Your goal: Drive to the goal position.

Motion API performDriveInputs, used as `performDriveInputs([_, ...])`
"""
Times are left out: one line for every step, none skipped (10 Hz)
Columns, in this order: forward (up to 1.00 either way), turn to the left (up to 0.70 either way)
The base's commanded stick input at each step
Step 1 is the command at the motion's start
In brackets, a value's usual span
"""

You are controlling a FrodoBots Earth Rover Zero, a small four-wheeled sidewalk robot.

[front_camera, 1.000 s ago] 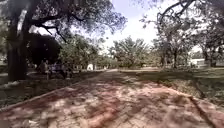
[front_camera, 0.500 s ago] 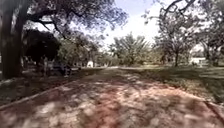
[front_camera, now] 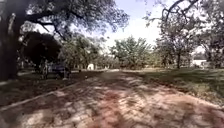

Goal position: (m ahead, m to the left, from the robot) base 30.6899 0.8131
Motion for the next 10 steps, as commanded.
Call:
performDriveInputs([0.7,0.0])
performDriveInputs([0.7,0.0])
performDriveInputs([0.7,0.0])
performDriveInputs([0.7,-0.02])
performDriveInputs([0.7,-0.21])
performDriveInputs([0.7,-0.35])
performDriveInputs([0.7,-0.35])
performDriveInputs([0.7,-0.31])
performDriveInputs([0.7,-0.2])
performDriveInputs([0.7,-0.1])
